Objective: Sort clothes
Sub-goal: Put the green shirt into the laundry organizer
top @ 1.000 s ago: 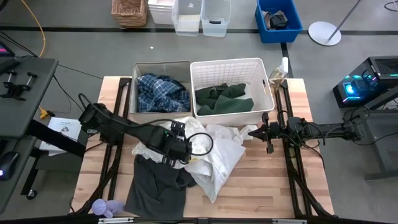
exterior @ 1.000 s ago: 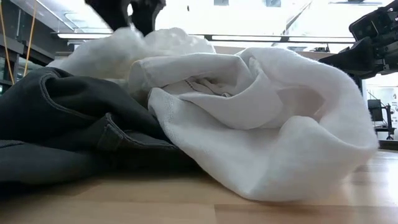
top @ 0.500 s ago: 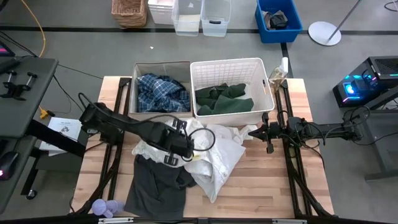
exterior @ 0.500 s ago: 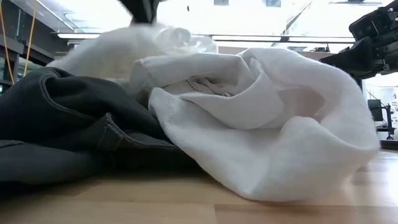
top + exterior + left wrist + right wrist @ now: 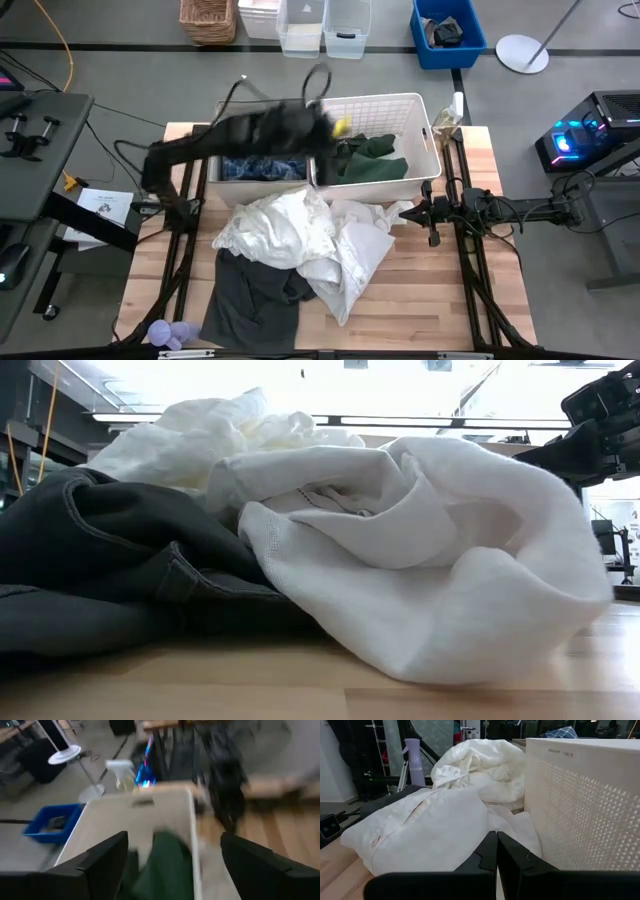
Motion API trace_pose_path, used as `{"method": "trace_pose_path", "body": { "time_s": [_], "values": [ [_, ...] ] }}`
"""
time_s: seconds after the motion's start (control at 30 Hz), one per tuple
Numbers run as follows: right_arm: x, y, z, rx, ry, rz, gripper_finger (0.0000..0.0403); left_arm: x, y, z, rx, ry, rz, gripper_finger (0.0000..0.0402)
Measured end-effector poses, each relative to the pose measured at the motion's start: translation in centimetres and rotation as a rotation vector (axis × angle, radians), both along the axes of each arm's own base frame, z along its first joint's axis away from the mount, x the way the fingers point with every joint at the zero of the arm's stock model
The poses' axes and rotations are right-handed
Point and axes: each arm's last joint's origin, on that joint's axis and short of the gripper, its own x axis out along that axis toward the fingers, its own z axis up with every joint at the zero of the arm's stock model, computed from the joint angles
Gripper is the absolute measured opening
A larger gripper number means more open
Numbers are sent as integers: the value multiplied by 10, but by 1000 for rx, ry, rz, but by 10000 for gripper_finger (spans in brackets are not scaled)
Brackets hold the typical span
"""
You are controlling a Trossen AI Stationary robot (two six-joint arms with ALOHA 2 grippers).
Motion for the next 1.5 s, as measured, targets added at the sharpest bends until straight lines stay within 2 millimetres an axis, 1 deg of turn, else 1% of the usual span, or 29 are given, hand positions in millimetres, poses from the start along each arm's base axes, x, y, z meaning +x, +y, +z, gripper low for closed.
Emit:
{"method": "trace_pose_path", "body": {
  "time_s": [0.07, 0.17, 0.23, 0.33, 0.4, 0.47, 0.6, 0.67, 0.8, 0.93, 1.0, 1.03, 1.1, 1.17, 1.2, 1.27, 1.3, 1.37, 1.4, 1.43, 1.5],
  "values": [
    [0, 0, 0, 0, -1, 0, 0, 21, 34, -12, -120, -90, 12, 308],
    [0, 0, 0, 0, 0, 0, 0, 48, 76, -41, -297, -145, 35, 305],
    [0, 0, 0, 0, 0, 0, 0, 62, 98, -64, -343, -134, 67, 304],
    [0, 0, 0, 0, 0, 0, 0, 81, 121, -106, -404, -65, 109, 303],
    [0, 0, 0, 0, -1, 0, 0, 91, 129, -135, -462, 0, 132, 303],
    [0, 0, 0, 0, 0, 0, 0, 98, 136, -160, -510, 53, 166, 303],
    [0, 0, 0, 0, -1, 0, 0, 106, 145, -205, -655, 169, 195, 303],
    [0, 0, 0, 0, 0, 0, 0, 107, 146, -227, -685, 244, 225, 303],
    [0, 0, 0, 0, 0, 0, 0, 109, 139, -260, -666, 396, 221, 302],
    [0, 0, 0, 0, -1, 0, 0, 107, 130, -289, -560, 568, 244, 302],
    [0, 0, 0, 0, -1, 0, 0, 108, 123, -297, -442, 636, 218, 297],
    [0, 0, 0, 0, 0, 1, 0, 109, 119, -297, -383, 658, 204, 290],
    [0, 0, 0, 0, 0, 1, 0, 111, 110, -299, -260, 705, 207, 260],
    [0, 0, 0, 0, -1, 2, 0, 112, 104, -303, -170, 746, 201, 199],
    [0, 0, 0, 0, -1, 2, 0, 112, 101, -304, -146, 762, 191, 156],
    [0, 0, 0, 0, -1, 2, 0, 113, 98, -303, -117, 773, 167, 57],
    [0, 0, 0, 0, 0, 2, 0, 113, 97, -301, -113, 768, 161, 30],
    [0, 0, 0, 0, -1, 2, 0, 113, 95, -294, -111, 756, 160, 17],
    [0, 0, 0, 0, -1, 2, 0, 112, 95, -286, -111, 742, 159, 11],
    [0, 0, 0, 0, 0, 2, 0, 112, 95, -275, -112, 716, 157, 7],
    [0, 0, 0, 0, -1, 1, 0, 111, 96, -239, -105, 621, 148, 6]
  ]
}}
